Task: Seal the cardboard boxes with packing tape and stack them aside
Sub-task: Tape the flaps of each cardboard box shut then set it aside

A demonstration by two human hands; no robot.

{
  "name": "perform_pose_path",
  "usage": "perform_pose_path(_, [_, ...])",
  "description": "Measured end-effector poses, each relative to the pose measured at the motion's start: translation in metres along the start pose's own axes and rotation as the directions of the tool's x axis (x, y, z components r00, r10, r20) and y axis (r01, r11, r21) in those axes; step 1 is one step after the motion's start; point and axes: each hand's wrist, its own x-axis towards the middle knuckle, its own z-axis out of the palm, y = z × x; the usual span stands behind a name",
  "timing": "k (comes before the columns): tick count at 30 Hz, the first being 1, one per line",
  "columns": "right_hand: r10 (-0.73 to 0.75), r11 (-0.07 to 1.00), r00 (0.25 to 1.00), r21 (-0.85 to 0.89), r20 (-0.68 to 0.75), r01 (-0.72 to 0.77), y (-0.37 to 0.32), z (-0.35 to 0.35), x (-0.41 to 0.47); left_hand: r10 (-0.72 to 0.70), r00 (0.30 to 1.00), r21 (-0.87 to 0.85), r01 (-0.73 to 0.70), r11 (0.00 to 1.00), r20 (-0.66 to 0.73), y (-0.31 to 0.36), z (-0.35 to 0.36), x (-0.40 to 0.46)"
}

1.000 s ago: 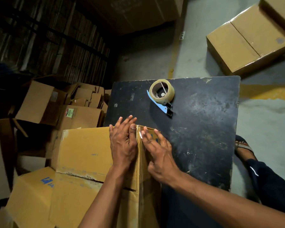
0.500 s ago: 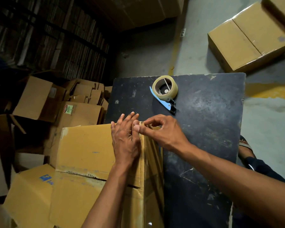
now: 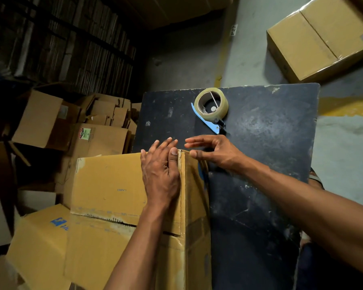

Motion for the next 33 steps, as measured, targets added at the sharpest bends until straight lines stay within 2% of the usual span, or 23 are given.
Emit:
perform_pose_path(2, [0.016,0.999,0.996,0.036,0.090,-0.020,-0.005,0.007,0.001,0.002,1.000,-0.006,-0.002,1.000,-0.005,0.002,-0.001,0.002])
perform_pose_path(3, [0.009,1.000,0.995,-0.008,0.100,-0.009,-0.006,0.011,0.003,-0.004,1.000,-0.010,0.004,1.000,-0.010,0.003,-0.001,0.005])
perform_pose_path(5, [-0.023,0.994,0.997,-0.101,0.071,0.031,-0.004,0.019,0.012,-0.031,0.999,-0.012,0.031,0.999,-0.023,0.005,-0.001,0.011])
perform_pose_path(7, [-0.021,0.996,0.998,-0.084,0.067,0.026,-0.002,0.019,0.022,-0.062,0.997,-0.014,0.062,0.998,-0.035,0.004,-0.001,0.018])
perform_pose_path(10, [0.011,0.997,0.987,-0.080,0.162,0.002,-0.005,0.005,0.033,-0.080,0.996,-0.014,0.079,0.997,-0.043,0.004,-0.002,0.023])
perform_pose_path(15, [0.053,0.975,0.960,-0.222,0.277,0.010,-0.014,-0.004,0.031,-0.083,0.996,-0.073,0.082,0.994,-0.018,0.002,-0.003,0.020])
perform_pose_path(19, [0.022,0.936,0.967,-0.344,0.255,0.069,0.001,0.018,0.014,-0.082,0.971,-0.175,0.043,0.984,-0.223,0.002,-0.004,0.010])
perform_pose_path(21, [0.027,0.927,0.964,-0.368,0.265,0.075,0.001,0.011,0.014,-0.060,0.959,-0.174,0.011,0.985,-0.276,0.008,-0.007,0.005])
perform_pose_path(23, [0.041,0.882,0.962,-0.462,0.268,0.091,0.000,-0.003,0.011,-0.040,0.956,-0.175,-0.012,0.984,-0.290,0.013,-0.014,-0.002])
perform_pose_path(25, [-0.009,0.789,0.971,-0.595,0.237,0.153,-0.002,-0.006,0.002,-0.040,0.954,-0.173,-0.013,0.985,-0.298,0.016,-0.022,-0.014])
perform_pose_path(27, [-0.148,0.724,0.965,-0.641,0.216,0.254,-0.009,0.011,-0.012,-0.055,0.948,-0.157,0.005,0.988,-0.314,0.017,-0.031,-0.033])
perform_pose_path(30, [-0.343,0.614,0.894,-0.651,0.289,0.446,-0.014,0.044,-0.033,-0.072,0.945,-0.115,0.037,0.993,-0.319,0.012,-0.041,-0.084])
perform_pose_path(33, [-0.358,0.556,0.891,-0.703,0.279,0.443,0.004,0.055,-0.047,-0.057,0.954,-0.063,0.040,0.997,-0.296,0.000,-0.048,-0.149])
